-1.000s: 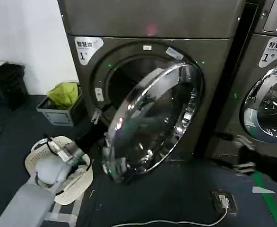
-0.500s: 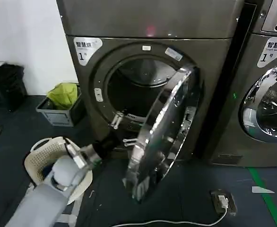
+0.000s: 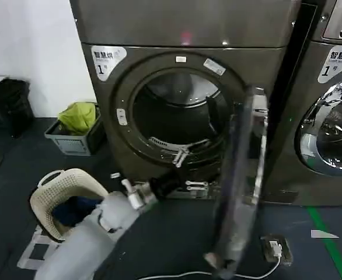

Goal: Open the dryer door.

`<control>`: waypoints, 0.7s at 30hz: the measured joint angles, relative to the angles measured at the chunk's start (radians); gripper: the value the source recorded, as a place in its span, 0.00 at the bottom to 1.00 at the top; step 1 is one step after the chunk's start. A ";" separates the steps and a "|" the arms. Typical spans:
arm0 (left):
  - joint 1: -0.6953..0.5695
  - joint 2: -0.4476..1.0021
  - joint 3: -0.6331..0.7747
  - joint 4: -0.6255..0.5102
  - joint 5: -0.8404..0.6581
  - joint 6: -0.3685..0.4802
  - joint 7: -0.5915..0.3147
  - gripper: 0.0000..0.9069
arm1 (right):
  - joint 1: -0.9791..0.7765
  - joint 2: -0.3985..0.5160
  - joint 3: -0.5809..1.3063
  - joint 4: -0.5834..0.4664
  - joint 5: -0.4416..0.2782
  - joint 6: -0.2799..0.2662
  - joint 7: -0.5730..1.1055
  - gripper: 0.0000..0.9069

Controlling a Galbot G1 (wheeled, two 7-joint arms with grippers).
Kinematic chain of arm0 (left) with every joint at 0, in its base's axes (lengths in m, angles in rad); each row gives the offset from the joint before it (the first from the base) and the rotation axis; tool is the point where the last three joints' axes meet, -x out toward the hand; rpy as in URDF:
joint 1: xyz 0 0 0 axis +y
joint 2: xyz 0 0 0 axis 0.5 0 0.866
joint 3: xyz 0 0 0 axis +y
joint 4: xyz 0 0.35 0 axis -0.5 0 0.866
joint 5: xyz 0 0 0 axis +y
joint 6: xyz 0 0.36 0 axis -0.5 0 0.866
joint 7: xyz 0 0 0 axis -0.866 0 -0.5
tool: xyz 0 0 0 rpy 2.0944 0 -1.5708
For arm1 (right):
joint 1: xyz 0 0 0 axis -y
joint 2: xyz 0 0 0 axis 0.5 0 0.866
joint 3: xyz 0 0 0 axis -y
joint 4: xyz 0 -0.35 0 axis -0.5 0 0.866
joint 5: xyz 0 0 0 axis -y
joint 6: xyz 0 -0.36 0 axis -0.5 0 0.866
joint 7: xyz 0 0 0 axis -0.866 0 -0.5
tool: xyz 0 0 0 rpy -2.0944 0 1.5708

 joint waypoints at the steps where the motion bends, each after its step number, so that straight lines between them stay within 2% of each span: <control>1: -0.008 -0.009 0.012 0.008 -0.001 0.006 -0.002 1.00 | 0.005 0.010 0.010 -0.004 -0.004 -0.001 0.016 1.00; 10: -0.091 -0.103 0.135 0.086 -0.034 0.072 -0.046 1.00 | 0.042 0.115 0.093 0.005 -0.060 -0.007 0.139 1.00; 12: -0.109 -0.126 0.160 0.106 -0.026 0.075 -0.057 1.00 | 0.049 0.139 0.110 0.012 -0.093 -0.013 0.177 1.00; 16: -0.142 -0.177 0.205 0.150 -0.006 0.076 -0.076 1.00 | 0.054 0.178 0.140 0.023 -0.155 -0.072 0.268 1.00; 21: -0.185 -0.242 0.256 0.217 0.012 0.092 -0.102 1.00 | 0.067 0.177 0.180 0.017 -0.246 -0.144 0.366 1.00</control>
